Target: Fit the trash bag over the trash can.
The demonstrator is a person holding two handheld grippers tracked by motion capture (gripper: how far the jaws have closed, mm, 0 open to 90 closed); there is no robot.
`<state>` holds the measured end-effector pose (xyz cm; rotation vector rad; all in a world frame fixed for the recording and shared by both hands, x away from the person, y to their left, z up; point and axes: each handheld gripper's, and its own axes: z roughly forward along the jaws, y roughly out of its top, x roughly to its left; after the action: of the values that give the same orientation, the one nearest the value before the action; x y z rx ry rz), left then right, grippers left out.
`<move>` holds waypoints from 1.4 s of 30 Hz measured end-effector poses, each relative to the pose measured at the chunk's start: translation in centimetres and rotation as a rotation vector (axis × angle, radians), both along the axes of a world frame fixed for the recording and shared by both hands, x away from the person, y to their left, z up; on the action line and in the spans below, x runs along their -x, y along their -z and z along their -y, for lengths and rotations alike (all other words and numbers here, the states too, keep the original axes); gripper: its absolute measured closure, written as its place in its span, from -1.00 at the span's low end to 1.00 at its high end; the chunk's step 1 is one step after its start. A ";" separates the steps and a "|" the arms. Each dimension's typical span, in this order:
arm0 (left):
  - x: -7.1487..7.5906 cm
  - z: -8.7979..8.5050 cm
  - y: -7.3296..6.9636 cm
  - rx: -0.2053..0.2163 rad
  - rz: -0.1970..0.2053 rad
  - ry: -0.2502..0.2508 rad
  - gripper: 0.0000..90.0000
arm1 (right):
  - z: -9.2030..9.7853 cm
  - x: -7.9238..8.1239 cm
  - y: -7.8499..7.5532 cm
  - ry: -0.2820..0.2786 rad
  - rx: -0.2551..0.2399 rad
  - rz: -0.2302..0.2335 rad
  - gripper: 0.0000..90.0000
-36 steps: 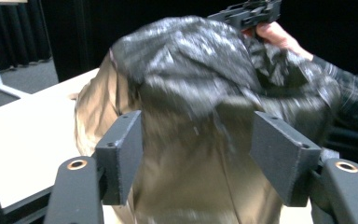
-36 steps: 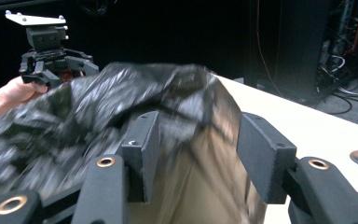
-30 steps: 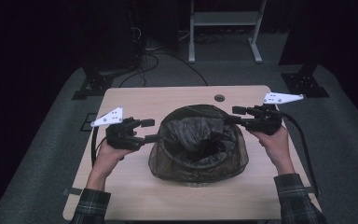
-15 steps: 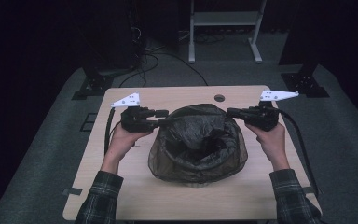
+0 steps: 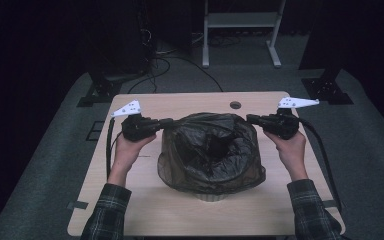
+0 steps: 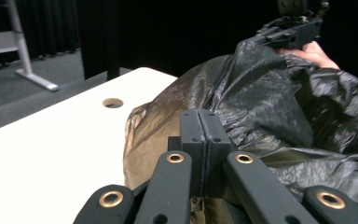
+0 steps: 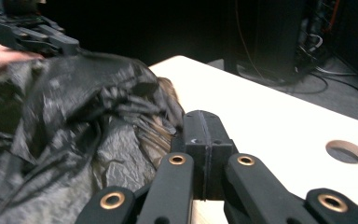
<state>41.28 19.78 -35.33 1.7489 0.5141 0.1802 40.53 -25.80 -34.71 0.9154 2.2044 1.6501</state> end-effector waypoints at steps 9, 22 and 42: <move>-0.2 -0.8 2.0 -0.025 -0.037 -0.043 0.99 | 0.3 -0.6 2.2 0.046 0.035 -0.043 1.00; 1.0 -1.4 2.1 -0.012 -0.020 -0.033 0.86 | 2.4 1.5 0.3 0.039 -0.119 0.035 0.44; 1.2 -1.9 1.8 -0.025 -0.016 -0.030 0.99 | -0.2 2.2 -1.1 -0.048 0.016 0.053 1.00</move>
<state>40.12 21.67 -37.17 1.7687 0.5523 0.1944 38.30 -25.60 -33.58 0.8116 2.2179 1.6549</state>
